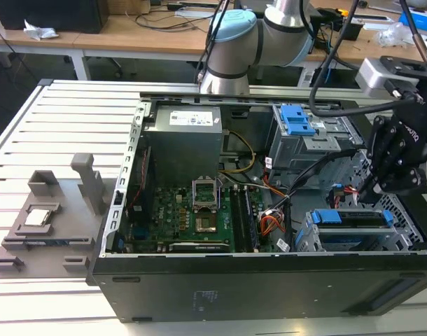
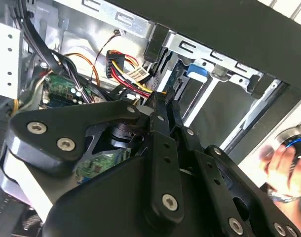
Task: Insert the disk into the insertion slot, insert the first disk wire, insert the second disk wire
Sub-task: 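Insert the first disk wire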
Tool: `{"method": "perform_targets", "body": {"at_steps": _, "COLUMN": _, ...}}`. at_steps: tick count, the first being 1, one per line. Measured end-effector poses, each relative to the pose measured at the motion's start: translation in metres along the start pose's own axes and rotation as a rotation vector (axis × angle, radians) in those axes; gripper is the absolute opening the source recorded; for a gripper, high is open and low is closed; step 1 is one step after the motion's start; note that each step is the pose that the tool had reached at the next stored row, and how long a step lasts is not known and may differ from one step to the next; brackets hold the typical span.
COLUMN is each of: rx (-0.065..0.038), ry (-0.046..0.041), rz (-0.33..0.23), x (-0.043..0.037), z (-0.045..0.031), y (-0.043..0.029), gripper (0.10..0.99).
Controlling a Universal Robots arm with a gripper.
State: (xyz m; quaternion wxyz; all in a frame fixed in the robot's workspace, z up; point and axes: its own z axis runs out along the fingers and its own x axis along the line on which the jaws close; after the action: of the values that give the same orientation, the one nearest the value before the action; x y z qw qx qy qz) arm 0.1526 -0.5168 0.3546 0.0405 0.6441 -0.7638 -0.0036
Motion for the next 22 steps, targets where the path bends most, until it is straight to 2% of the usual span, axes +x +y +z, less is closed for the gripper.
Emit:
{"method": "perform_targets", "body": {"at_steps": 1, "rx": -0.001, "ry": -0.0027, "rz": 0.001, "x": 0.0002, "z": 0.0000, "y": -0.0001, "gripper": 0.169}}
{"method": "perform_targets", "body": {"at_steps": 2, "rx": -0.002, "ry": -0.0099, "rz": 0.001, "x": 0.0013, "z": 0.0001, "y": -0.0003, "gripper": 0.169}}
{"method": "perform_targets", "body": {"at_steps": 3, "rx": -0.004, "ry": -0.0222, "rz": 0.000, "x": 0.0051, "z": 0.0003, "y": -0.0009, "gripper": 0.169}}
{"method": "perform_targets", "body": {"at_steps": 4, "rx": -0.005, "ry": -0.0279, "rz": -0.001, "x": 0.0090, "z": 0.0006, "y": -0.0015, "gripper": 0.169}}
{"method": "perform_targets", "body": {"at_steps": 7, "rx": -0.004, "ry": -0.0273, "rz": -0.022, "x": 0.0123, "z": 0.0013, "y": -0.0019, "gripper": 0.169}}
{"method": "perform_targets", "body": {"at_steps": 10, "rx": -0.002, "ry": -0.0239, "rz": -0.077, "x": 0.0124, "z": 0.0033, "y": -0.0019, "gripper": 0.169}}
{"method": "perform_targets", "body": {"at_steps": 15, "rx": -0.002, "ry": -0.0238, "rz": -0.076, "x": 0.0124, "z": 0.0108, "y": -0.0024, "gripper": 0.169}}
{"method": "perform_targets", "body": {"at_steps": 22, "rx": -0.002, "ry": -0.0234, "rz": -0.077, "x": 0.0128, "z": 0.0142, "y": -0.0037, "gripper": 0.169}}
